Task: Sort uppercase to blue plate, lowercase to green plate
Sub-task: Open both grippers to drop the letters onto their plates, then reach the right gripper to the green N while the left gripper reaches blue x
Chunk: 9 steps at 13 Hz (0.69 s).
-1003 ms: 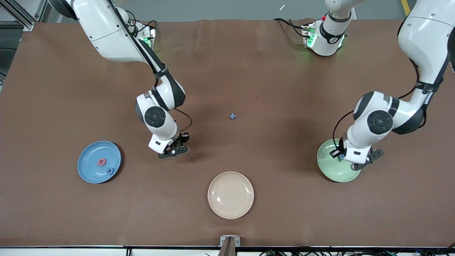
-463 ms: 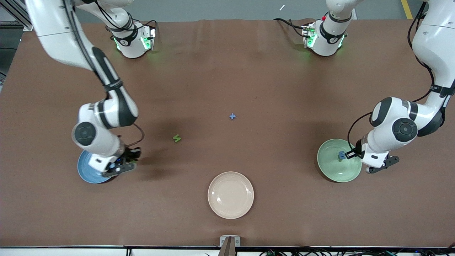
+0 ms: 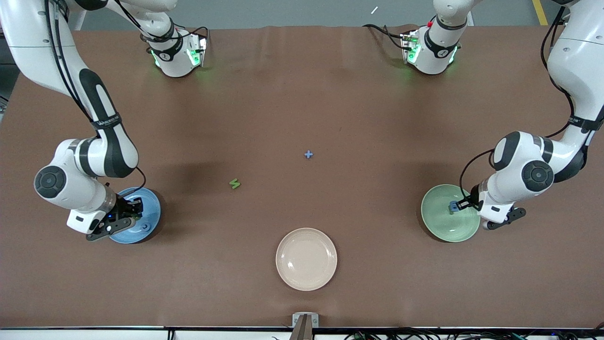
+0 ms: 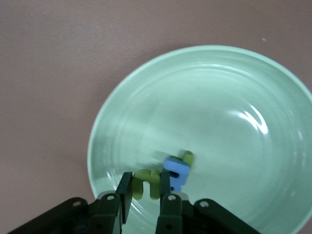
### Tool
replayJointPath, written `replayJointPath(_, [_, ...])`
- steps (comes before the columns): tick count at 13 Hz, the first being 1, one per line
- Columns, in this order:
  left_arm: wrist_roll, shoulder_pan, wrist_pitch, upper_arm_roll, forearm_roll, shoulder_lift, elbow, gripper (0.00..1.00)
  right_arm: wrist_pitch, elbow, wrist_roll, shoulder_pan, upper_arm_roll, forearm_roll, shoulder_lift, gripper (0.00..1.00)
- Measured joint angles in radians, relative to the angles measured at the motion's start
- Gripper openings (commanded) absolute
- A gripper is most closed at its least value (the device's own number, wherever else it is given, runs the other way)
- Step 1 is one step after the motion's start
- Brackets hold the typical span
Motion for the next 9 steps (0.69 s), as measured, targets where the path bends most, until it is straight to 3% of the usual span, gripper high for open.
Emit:
replayJointPath(1, [0.0, -0.006, 0.0, -0.004, -0.001, 0.0, 0.0, 0.12, 0.0, 0.0, 0.0, 0.0, 0.0, 0.0, 0.002, 1.0])
replayJointPath(3, [0.0, -0.019, 0.0, -0.007, -0.001, 0.001, 0.0, 0.18, 0.0, 0.0, 0.001, 0.0, 0.006, 0.002, 0.005, 1.0])
replayJointPath(4, [0.0, -0.022, 0.0, -0.007, -0.001, 0.003, 0.0, 0.28, -0.006, 0.0, 0.017, 0.001, 0.012, 0.01, 0.005, 1.0])
replayJointPath(5, [0.0, -0.023, 0.0, -0.007, -0.001, 0.003, 0.0, 0.55, -0.03, 0.002, 0.068, 0.007, 0.019, 0.022, 0.005, 1.0])
replayJointPath(7, [0.002, -0.021, 0.0, -0.007, -0.001, 0.003, 0.001, 1.0, -0.096, 0.007, 0.251, 0.053, 0.033, 0.038, 0.002, 1.0])
replayJointPath(9, [0.002, -0.021, 0.0, -0.007, -0.001, 0.003, 0.001, 1.0, -0.136, 0.009, 0.47, 0.134, 0.038, 0.064, -0.004, 1.0])
